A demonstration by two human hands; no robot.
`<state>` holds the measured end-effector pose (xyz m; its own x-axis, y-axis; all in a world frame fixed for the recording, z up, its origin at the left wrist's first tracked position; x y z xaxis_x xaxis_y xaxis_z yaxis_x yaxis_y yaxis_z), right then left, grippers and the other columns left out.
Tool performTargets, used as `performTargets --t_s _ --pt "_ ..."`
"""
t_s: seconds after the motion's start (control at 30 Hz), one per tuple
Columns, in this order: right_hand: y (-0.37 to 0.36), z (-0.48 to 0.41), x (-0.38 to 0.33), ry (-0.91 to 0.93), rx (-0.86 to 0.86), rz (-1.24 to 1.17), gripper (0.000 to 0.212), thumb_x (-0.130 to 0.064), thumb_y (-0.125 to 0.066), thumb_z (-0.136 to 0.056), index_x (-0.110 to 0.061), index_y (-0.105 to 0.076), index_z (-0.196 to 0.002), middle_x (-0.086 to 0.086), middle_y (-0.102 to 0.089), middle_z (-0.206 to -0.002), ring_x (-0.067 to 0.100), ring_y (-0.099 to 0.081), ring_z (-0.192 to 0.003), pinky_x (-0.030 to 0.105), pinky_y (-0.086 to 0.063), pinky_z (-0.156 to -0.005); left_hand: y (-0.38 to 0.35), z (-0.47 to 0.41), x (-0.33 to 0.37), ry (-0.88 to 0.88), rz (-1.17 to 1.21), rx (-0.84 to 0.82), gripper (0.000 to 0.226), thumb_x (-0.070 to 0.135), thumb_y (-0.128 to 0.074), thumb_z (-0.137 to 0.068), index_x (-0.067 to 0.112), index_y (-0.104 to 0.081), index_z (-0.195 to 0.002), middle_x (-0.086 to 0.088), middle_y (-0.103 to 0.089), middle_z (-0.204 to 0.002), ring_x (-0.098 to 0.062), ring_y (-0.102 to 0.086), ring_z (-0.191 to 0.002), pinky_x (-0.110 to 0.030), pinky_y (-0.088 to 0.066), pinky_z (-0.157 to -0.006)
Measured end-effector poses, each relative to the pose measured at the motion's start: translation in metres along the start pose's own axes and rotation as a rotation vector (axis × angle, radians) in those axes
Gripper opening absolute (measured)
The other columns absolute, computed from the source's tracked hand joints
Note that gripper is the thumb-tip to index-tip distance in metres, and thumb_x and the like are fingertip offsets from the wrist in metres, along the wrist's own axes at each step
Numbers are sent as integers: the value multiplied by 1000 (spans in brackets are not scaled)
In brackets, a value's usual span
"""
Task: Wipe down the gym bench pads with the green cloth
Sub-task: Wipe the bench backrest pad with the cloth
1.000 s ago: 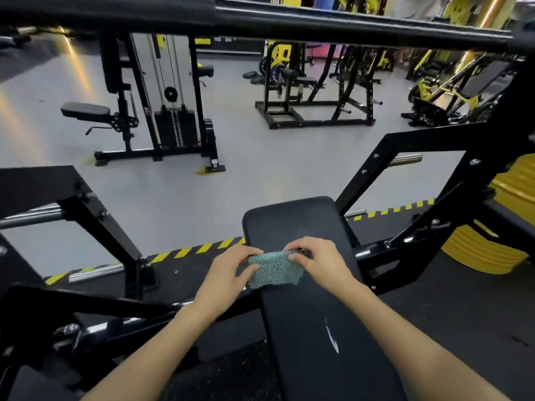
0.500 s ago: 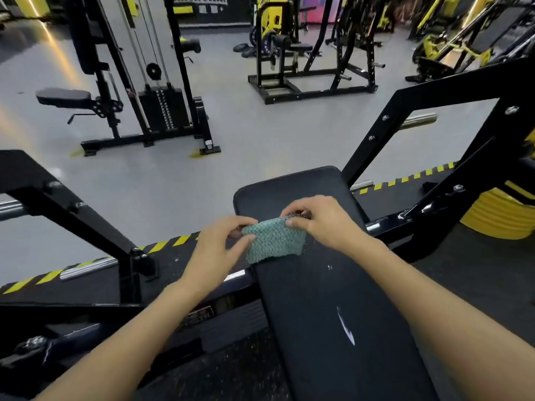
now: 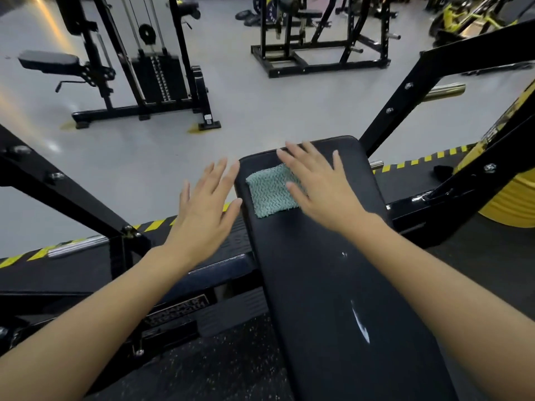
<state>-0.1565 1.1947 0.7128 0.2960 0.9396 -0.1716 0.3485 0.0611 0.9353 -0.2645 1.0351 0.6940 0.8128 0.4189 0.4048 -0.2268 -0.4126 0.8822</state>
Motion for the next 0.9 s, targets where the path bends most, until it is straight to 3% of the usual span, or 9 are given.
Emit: performTargets --t_s 0.13,0.23,0.53,0.9 --pt "-34 14 -20 90 9 38 57 -31 -32 -99 -22 -19 -154 -5 -11 -162 18 -4 -150 54 -9 -117 -14 7 -2 -46 -23 -38 59 32 -34 -103 27 -7 -156 11 -1 -163 -3 5 -149 -48 -5 -120" --pt "-59 18 -30 38 -4 42 60 -38 -21 -99 -18 -14 -155 -3 -7 -163 15 0 -150 54 -2 -118 -28 6 -4 -60 -34 -79 59 32 -30 -104 24 -3 -156 14 5 -162 3 11 -145 -42 -3 -121" --pt "-80 8 -23 -36 -33 10 71 -59 -15 -96 -23 3 -155 -9 10 -162 10 16 -147 56 6 -118 -53 -3 -15 -100 -46 -87 66 45 -17 -98 18 -1 -156 9 11 -162 -7 8 -150 -34 -4 -122" --pt "-69 -17 -23 -36 -29 -45 69 -58 -14 -95 -25 0 -155 -11 7 -162 10 13 -148 52 8 -118 -57 0 -16 -75 -104 -67 68 46 -10 -95 17 2 -156 7 14 -162 -6 8 -149 -32 -1 -119"
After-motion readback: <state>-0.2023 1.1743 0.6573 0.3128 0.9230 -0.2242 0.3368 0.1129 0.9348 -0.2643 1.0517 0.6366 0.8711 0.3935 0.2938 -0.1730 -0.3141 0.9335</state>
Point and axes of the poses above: each hand's wrist, its own z-axis away from the middle knuckle, its own y-axis out of the back of the hand, x = y × z, the point moved 6 cm from there along -z, towards the middle knuckle
